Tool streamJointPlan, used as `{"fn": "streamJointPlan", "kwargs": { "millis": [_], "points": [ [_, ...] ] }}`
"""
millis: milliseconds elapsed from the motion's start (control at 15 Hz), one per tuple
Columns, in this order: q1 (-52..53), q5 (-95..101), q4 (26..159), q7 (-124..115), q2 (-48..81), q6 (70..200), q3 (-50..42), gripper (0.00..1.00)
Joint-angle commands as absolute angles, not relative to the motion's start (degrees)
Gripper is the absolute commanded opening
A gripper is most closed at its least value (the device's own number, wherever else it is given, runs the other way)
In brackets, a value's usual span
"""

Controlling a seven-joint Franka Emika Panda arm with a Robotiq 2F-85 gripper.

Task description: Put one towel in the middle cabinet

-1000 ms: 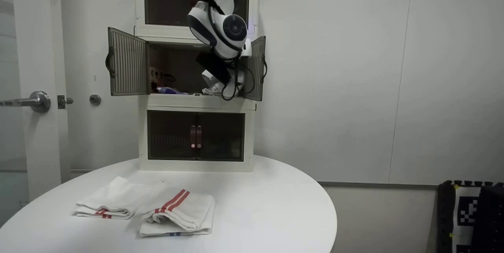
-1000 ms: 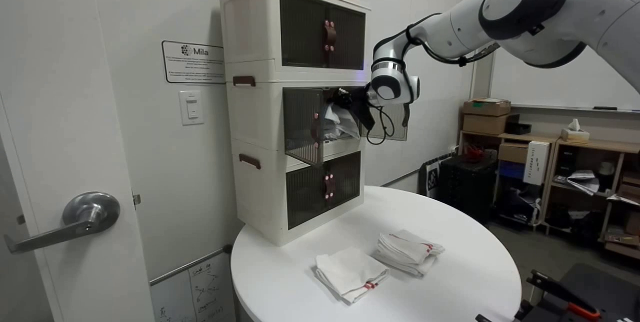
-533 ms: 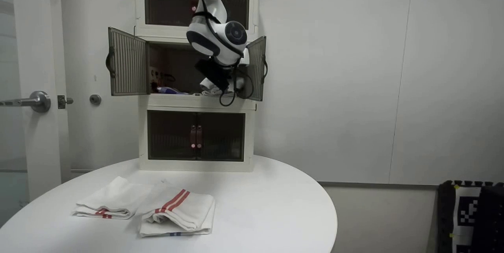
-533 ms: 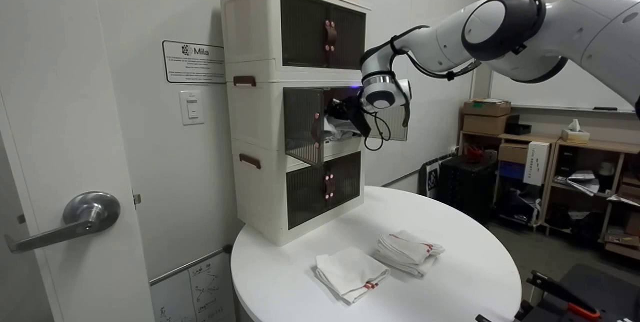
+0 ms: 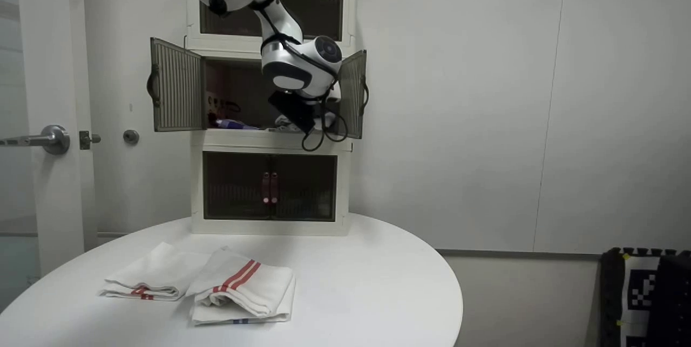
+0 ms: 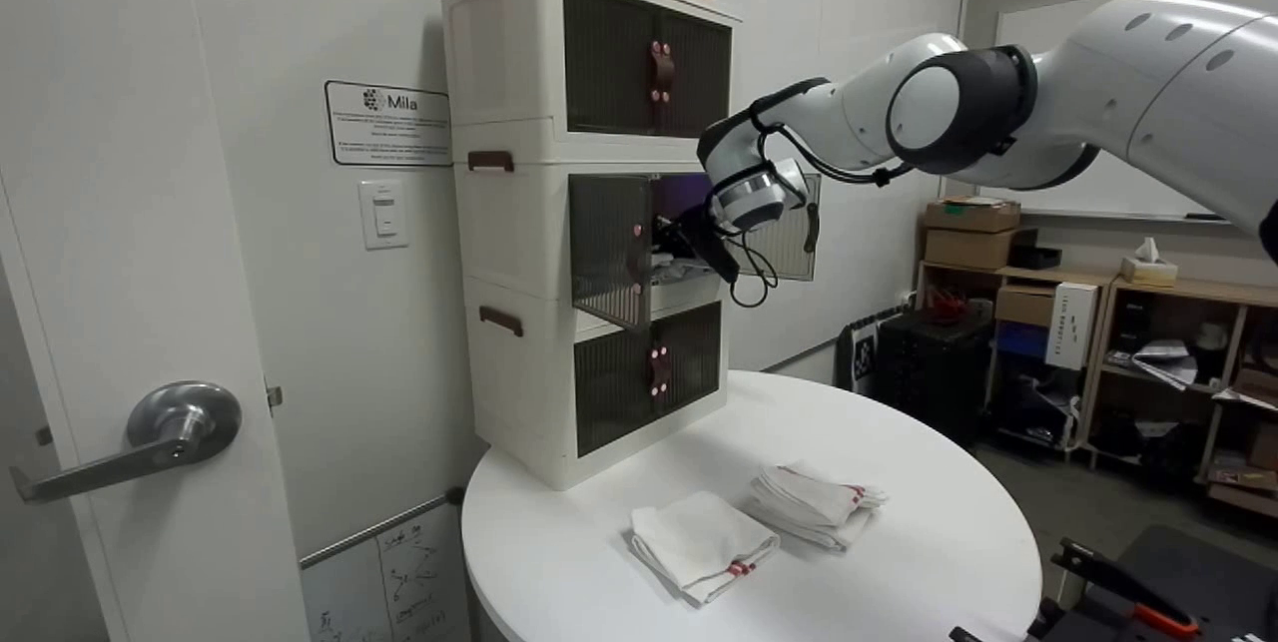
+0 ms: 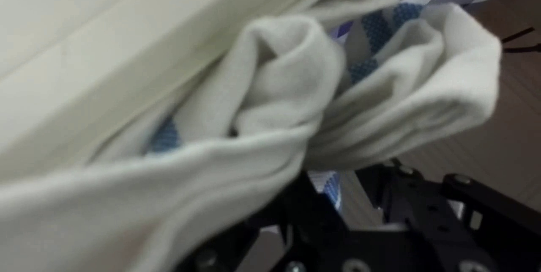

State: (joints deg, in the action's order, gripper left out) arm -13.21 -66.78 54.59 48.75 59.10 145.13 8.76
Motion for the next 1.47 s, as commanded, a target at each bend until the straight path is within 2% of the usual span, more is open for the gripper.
{"fn": "streamJointPlan", "kwargs": {
  "millis": [0, 267, 1400],
  "points": [
    [-14.0, -61.1, 49.6, 44.2, 61.2, 140.0, 6.8, 0.71],
    [-15.7, -58.5, 53.0, 45.6, 57.0, 139.5, 7.2, 1.0],
    [-18.9, -29.3, 75.5, 42.8, 38.2, 127.4, 3.1, 1.0]
  ]
}}
